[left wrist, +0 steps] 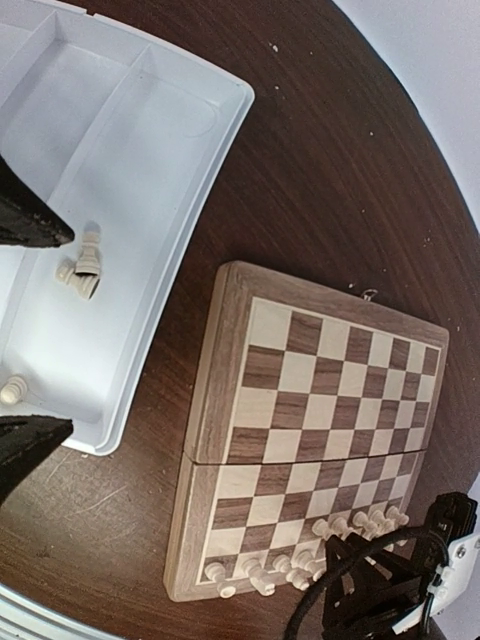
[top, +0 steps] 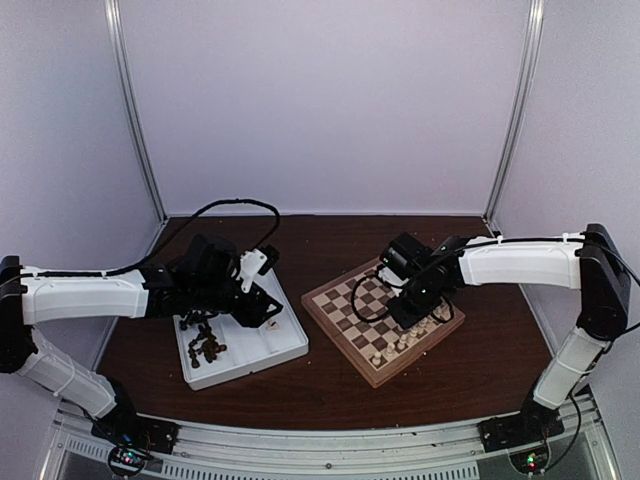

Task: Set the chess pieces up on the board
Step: Place the chess piece on the chessboard.

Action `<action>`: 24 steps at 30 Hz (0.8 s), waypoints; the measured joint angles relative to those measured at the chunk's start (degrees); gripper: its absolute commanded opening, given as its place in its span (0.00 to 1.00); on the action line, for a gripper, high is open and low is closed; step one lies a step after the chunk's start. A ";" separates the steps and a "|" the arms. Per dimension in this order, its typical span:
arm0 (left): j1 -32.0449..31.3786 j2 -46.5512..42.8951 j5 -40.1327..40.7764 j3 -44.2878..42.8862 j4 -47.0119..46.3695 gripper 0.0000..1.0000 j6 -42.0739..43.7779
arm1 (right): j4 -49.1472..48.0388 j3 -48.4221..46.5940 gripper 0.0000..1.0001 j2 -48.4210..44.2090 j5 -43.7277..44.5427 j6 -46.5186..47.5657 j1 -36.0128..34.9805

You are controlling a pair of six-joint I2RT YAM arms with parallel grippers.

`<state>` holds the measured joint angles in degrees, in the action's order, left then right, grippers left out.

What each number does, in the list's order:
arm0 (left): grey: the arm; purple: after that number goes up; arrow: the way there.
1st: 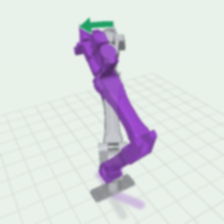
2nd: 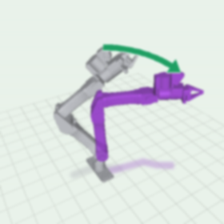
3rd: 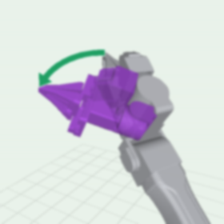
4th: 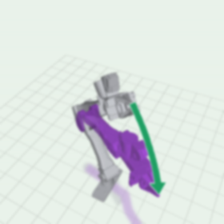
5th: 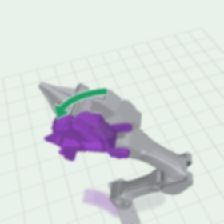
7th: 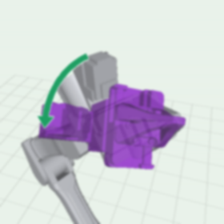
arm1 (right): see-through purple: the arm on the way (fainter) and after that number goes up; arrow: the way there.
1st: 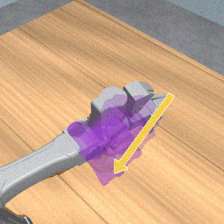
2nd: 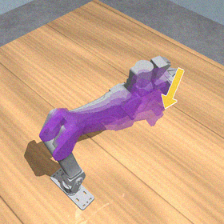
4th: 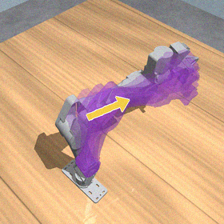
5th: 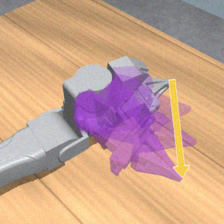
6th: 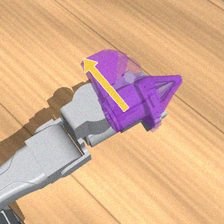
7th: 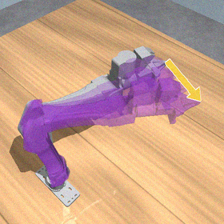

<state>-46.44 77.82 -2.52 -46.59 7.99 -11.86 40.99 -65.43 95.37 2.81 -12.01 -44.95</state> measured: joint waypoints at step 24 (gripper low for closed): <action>0.00 0.00 -0.02 -0.07 0.96 0.57 0.02 | 0.28 0.00 0.16 2.14 -0.85 0.15 0.37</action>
<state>-46.44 77.82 -2.55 -46.65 8.95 -11.84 41.28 -65.43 97.51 1.96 -11.86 -44.58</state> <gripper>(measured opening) 0.569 0.174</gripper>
